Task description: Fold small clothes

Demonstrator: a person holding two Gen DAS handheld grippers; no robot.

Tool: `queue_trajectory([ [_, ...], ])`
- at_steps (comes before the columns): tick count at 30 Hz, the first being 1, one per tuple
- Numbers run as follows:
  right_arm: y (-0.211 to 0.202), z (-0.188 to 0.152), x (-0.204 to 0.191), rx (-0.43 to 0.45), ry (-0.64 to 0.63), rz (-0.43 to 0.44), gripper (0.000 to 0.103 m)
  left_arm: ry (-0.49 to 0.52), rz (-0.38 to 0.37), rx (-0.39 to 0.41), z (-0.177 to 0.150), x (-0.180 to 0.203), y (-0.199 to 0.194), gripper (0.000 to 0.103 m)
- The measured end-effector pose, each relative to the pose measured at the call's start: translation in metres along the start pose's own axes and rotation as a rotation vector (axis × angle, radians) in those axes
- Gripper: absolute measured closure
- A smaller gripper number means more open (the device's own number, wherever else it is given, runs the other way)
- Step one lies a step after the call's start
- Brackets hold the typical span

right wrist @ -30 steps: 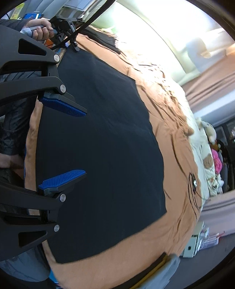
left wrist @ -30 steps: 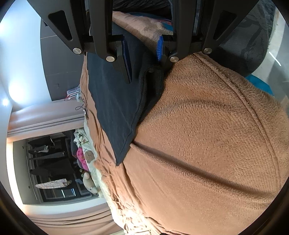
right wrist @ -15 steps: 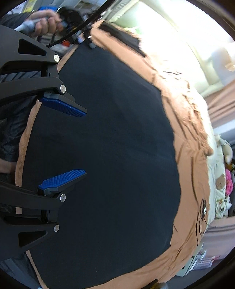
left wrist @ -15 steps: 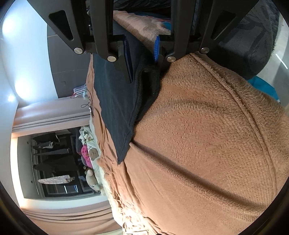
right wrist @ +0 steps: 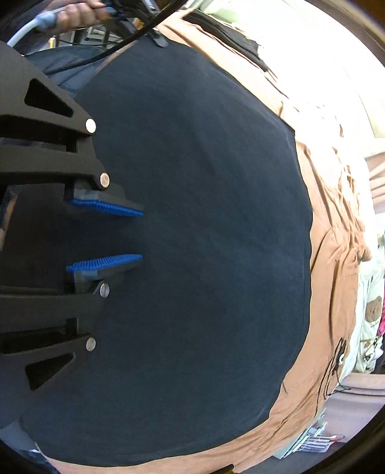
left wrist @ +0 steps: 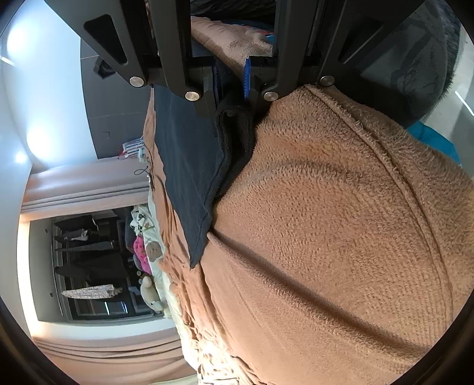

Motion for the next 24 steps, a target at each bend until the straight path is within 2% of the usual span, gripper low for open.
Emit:
queue_trajectory([
  [14, 0.059, 0.069, -0.001, -0.037, 0.004, -0.008, 0.083, 0.0, 0.056, 0.031, -0.006, 0.01, 0.0, 0.089],
  [24, 0.096, 0.112, 0.001, -0.055, -0.036, -0.042, 0.083, -0.07, 0.056, 0.097, -0.012, 0.009, 0.001, 0.089],
])
Point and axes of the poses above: each gripper's, at about its wrist camera, not at the fingertips, and y roughly the way its jaws point, x to its right, z to its top, the point moved 1 cm from there along y, roughly the way its jaws point, and after that the axes turned 5 degrees about x, right-handed, at the moved point
